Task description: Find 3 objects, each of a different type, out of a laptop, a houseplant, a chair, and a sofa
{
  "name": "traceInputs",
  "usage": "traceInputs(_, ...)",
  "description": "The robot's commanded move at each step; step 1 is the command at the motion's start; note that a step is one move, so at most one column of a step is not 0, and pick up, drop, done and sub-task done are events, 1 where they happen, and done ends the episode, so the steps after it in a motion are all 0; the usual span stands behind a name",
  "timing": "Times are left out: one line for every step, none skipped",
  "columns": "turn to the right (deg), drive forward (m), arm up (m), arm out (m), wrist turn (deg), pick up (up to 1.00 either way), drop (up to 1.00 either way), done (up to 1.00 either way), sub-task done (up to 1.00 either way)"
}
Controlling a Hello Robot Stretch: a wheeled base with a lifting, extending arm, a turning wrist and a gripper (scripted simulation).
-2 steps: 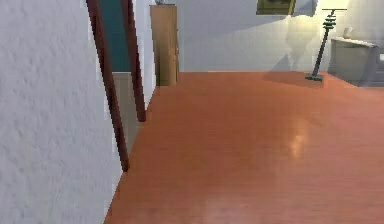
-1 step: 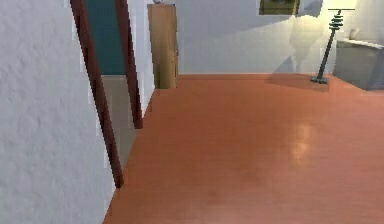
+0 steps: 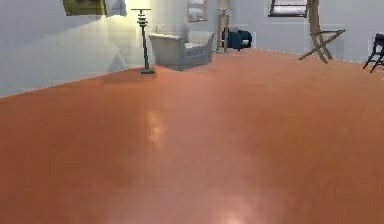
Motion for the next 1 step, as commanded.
traceInputs(39.0, 0.00, 0.00, 0.00, 0.0, 0.00, 0.00, 0.00, 0.00)
